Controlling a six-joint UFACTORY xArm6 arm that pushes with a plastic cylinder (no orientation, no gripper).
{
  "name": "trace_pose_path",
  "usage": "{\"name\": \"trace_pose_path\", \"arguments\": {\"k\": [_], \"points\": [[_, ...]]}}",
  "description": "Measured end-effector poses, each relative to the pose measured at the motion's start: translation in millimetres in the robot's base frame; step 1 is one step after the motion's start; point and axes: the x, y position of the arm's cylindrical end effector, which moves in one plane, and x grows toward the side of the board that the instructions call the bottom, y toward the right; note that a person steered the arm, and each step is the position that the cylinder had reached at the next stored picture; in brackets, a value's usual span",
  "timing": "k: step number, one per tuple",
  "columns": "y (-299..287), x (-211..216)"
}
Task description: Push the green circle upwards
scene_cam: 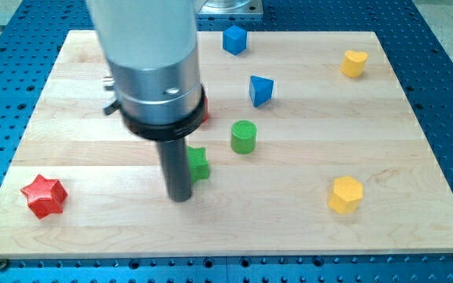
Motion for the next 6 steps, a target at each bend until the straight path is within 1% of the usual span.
{"name": "trace_pose_path", "arguments": {"k": [1, 2, 3, 4, 5, 6], "points": [[26, -25], [23, -39], [26, -10], [94, -10], [87, -43], [68, -46]]}}
